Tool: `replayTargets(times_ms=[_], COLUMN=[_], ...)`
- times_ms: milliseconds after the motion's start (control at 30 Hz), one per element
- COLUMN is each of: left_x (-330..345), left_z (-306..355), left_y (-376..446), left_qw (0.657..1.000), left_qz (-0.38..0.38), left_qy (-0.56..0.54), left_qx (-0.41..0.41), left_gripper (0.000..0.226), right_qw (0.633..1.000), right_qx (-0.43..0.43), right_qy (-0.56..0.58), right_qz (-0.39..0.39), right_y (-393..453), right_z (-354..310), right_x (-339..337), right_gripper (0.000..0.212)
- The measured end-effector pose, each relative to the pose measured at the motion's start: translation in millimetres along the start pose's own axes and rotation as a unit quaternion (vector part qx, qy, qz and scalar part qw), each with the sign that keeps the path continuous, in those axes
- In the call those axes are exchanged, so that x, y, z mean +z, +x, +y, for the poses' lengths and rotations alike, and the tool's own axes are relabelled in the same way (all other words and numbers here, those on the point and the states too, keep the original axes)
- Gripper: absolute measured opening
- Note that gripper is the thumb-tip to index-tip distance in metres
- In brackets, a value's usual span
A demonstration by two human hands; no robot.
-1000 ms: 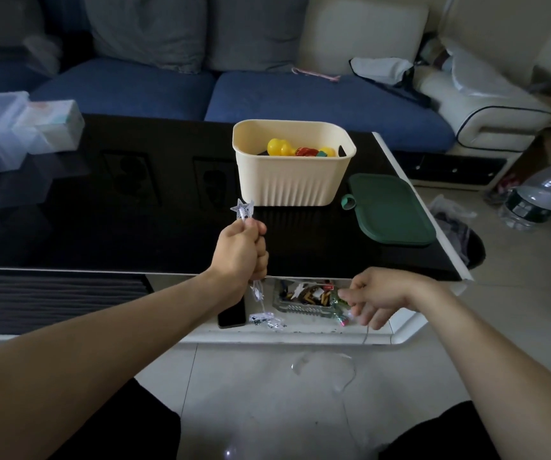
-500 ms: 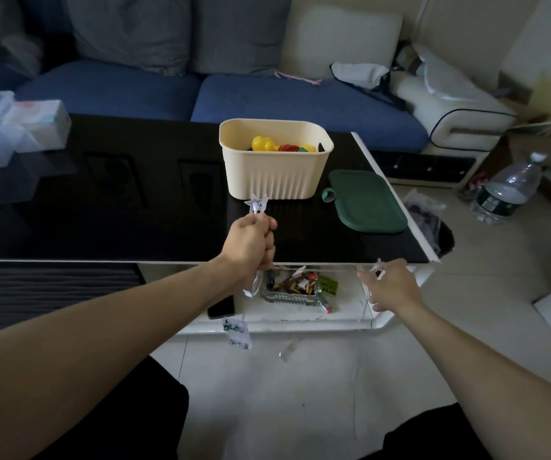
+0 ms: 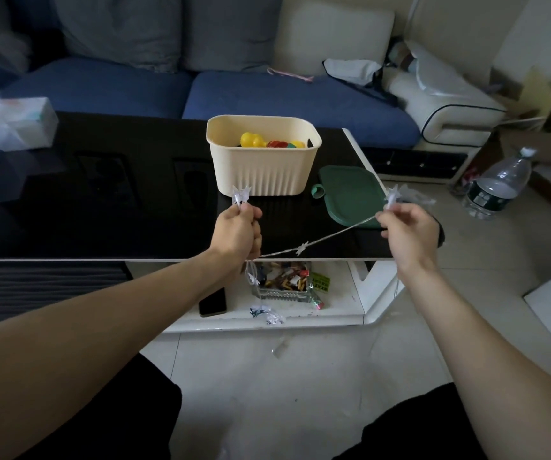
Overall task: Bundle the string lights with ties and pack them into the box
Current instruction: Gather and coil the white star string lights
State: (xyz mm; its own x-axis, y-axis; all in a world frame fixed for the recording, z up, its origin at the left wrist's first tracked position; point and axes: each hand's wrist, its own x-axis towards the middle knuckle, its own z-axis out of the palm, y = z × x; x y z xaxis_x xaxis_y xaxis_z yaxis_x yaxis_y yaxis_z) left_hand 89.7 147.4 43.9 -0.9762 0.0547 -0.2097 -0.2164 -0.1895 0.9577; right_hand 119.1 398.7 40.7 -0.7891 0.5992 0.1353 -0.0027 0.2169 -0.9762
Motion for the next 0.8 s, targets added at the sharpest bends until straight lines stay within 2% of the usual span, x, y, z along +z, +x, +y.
replayTargets(times_ms=[133, 233, 300, 433, 600, 700, 800], left_x=[-2, -2, 0, 7, 8, 9, 9], left_z=[3, 4, 4, 5, 4, -2, -11], left_y=[1, 2, 3, 0, -2, -2, 1], left_qw=[0.999, 0.995, 0.995, 0.998, 0.995, 0.994, 0.996], left_qz=[-0.029, -0.054, -0.057, -0.036, -0.094, -0.11, -0.09], left_qy=[-0.028, -0.064, -0.064, -0.046, -0.024, 0.007, 0.019], left_qx=[-0.033, -0.061, -0.056, -0.03, -0.026, -0.011, -0.008], left_gripper=[0.031, 0.037, 0.038, 0.037, 0.039, 0.042, 0.041], right_qw=[0.988, 0.959, 0.94, 0.924, 0.932, 0.942, 0.942], right_qx=[-0.027, 0.03, 0.066, 0.078, 0.037, -0.013, -0.088], right_qy=[-0.045, -0.021, 0.017, 0.078, 0.072, 0.028, -0.057], right_qz=[-0.144, -0.28, -0.334, -0.365, -0.353, -0.336, -0.318], right_y=[-12, -22, -28, -35, -39, -44, -47], right_z=[-17, -23, -26, -34, -31, -29, -27], right_x=[5, 13, 22, 36, 55, 66, 76], right_gripper=[0.012, 0.005, 0.007, 0.012, 0.018, 0.015, 0.013])
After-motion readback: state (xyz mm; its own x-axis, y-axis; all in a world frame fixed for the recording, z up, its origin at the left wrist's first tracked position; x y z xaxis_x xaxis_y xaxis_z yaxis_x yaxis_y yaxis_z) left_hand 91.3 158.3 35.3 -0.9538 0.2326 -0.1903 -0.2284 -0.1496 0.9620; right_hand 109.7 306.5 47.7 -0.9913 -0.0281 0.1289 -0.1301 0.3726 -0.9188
